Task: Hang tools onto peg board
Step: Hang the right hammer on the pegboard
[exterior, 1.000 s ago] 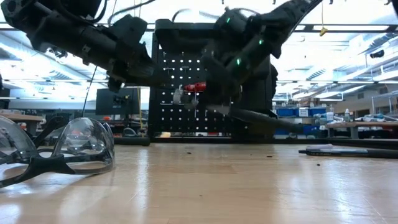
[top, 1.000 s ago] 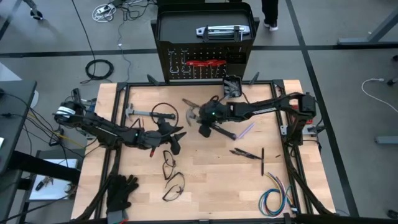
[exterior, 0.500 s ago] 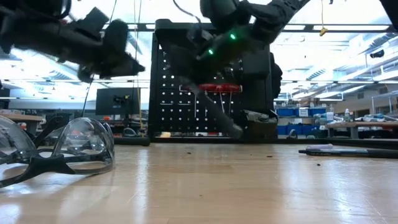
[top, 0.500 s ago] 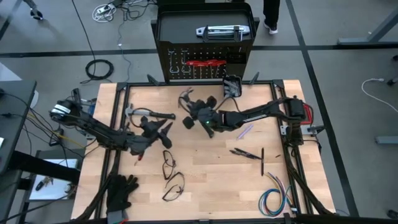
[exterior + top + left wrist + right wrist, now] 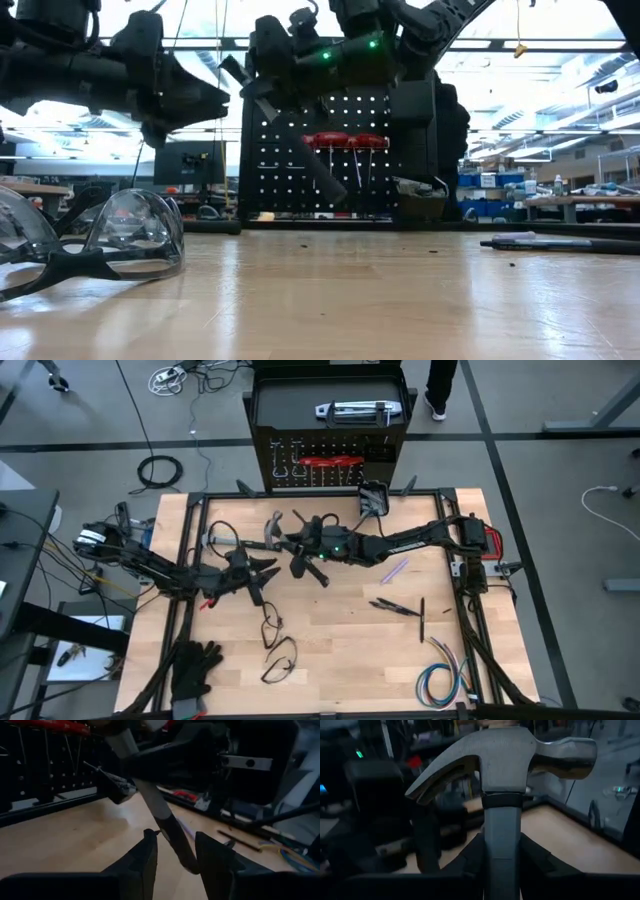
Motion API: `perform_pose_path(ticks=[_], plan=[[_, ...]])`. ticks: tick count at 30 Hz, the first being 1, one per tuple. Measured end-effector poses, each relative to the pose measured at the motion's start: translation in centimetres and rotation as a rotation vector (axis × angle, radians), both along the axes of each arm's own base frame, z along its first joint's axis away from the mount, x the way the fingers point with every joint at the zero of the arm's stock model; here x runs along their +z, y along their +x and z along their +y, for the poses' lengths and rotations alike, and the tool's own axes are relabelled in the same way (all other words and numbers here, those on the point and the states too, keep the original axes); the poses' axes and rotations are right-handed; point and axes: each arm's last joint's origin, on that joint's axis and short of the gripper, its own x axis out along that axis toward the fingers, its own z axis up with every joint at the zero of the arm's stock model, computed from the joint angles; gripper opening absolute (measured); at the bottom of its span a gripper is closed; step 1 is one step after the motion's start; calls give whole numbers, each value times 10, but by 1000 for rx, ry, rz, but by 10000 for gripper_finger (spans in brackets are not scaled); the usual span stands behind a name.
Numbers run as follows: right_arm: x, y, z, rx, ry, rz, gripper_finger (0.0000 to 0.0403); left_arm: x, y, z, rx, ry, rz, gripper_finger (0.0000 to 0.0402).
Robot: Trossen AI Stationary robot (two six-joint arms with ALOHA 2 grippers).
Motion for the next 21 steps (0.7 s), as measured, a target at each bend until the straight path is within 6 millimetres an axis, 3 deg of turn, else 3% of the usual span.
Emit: perform_pose_path(ticks=[7,13,21], plan=[[14,-1,7,13,-16,-183,83,8,3,14,-33,-51,-102,134],[8,-7,10,57,19,-241,83,20,3,25,-103,-40,-225,134],[7,-12,11,151,48,-324,83,32,12,28,-139,-17,-249,134]])
